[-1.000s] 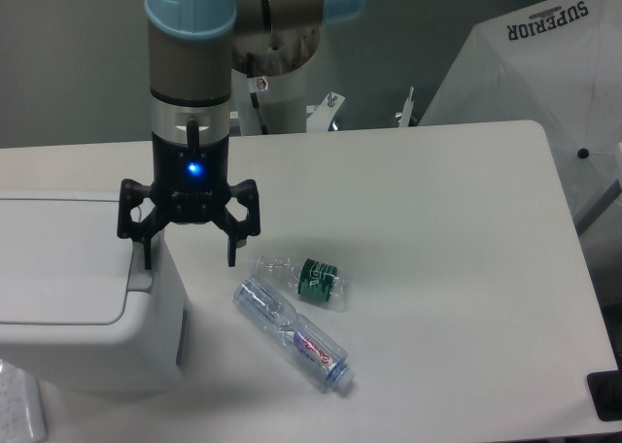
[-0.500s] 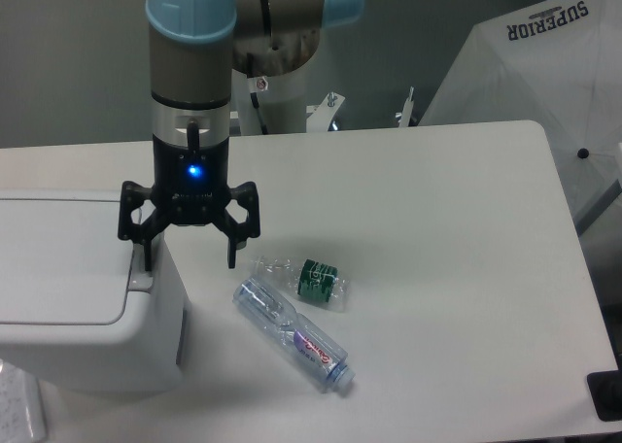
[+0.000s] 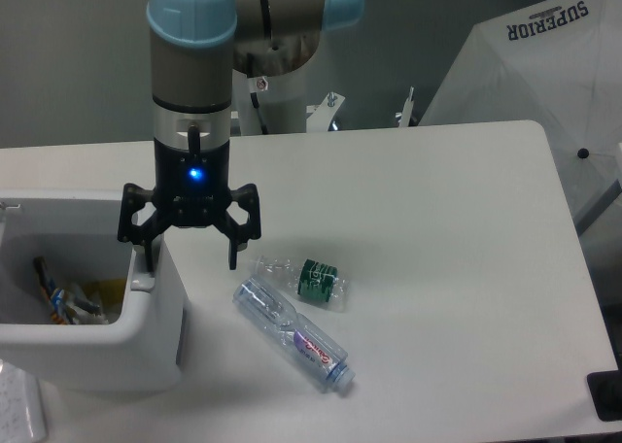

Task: Open the trash can
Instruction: 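Push the lid edge down so the lid flips open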

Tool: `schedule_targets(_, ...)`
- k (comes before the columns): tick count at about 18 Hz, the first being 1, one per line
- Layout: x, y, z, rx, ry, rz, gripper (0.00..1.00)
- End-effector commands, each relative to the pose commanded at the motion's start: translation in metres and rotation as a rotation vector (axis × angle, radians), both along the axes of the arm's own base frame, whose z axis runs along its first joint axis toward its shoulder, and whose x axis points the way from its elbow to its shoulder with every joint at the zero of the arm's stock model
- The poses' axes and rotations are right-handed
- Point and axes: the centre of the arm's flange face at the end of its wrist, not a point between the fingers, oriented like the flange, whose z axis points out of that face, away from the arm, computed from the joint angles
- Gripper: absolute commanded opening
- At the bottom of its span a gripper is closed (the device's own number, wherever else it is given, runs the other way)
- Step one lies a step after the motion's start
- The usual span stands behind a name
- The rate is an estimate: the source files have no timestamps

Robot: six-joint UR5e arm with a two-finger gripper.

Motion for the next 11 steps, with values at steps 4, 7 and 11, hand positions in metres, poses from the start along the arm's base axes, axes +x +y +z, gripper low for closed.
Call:
schedule_targets(4,-0.006,0.000,0.023,0.031,0.053,0.000,1.00)
schedule_targets(7,-0.018,-0.006,0.023,-0.001,0.105,0.043,1.00)
schedule_targets(11,-0.054,-0.026,0.014,-0.131,0.235,0.099,1.00)
